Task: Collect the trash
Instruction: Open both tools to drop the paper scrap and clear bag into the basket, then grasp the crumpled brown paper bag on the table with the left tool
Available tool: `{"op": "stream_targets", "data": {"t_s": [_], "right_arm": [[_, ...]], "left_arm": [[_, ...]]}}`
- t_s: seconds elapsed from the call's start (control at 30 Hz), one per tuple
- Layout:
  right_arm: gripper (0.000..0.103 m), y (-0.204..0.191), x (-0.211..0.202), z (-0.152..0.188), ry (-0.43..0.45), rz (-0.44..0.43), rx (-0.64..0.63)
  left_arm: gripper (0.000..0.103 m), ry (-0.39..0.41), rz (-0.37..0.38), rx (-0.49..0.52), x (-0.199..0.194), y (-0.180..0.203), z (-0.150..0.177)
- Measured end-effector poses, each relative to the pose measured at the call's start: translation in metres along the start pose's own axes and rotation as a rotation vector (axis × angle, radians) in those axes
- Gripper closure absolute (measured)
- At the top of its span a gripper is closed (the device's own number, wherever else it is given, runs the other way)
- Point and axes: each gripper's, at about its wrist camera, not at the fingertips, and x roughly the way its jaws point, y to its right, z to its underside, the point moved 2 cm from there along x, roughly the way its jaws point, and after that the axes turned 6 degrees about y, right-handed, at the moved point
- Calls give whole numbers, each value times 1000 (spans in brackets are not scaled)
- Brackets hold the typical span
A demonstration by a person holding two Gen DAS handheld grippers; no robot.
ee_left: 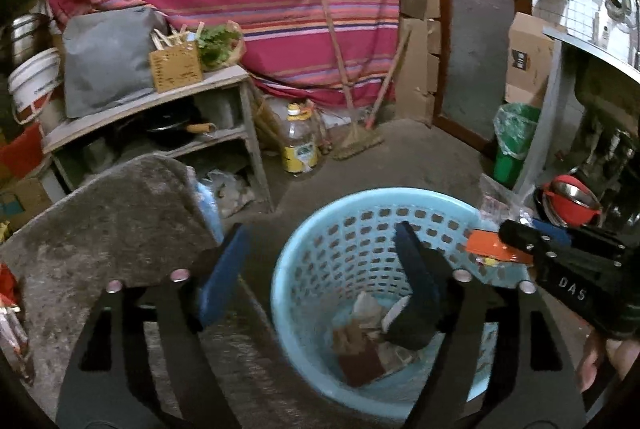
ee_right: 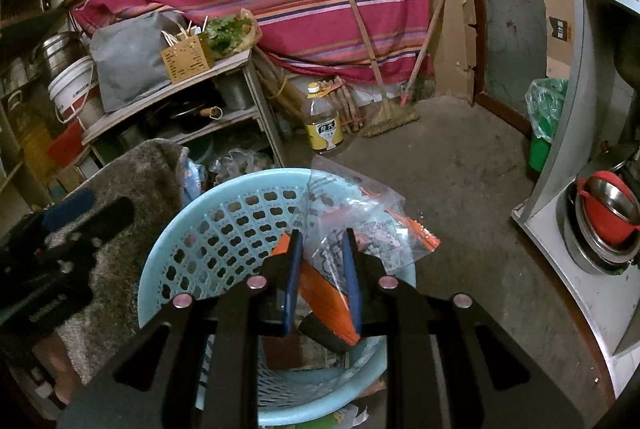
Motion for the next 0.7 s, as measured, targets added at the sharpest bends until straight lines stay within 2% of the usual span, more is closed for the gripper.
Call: {"op": "stream_targets", "data": {"t_s": [0.3, 0.6, 0.67, 0.7], "right_arm": [[81, -22, 14, 6, -30, -17, -35], [77, -50, 41, 18, -91, 28, -77], [61, -50, 46, 19, -102, 68, -68], [31, -49, 47, 19, -107, 85, -60]], "left_arm": [[9, 27, -135, -54, -49, -77, 13], [7, 25, -316, -112, -105, -178, 36], [6, 29, -358, -129, -117, -203, 42], [5, 29, -369, -139, -121, -211, 44]]}}
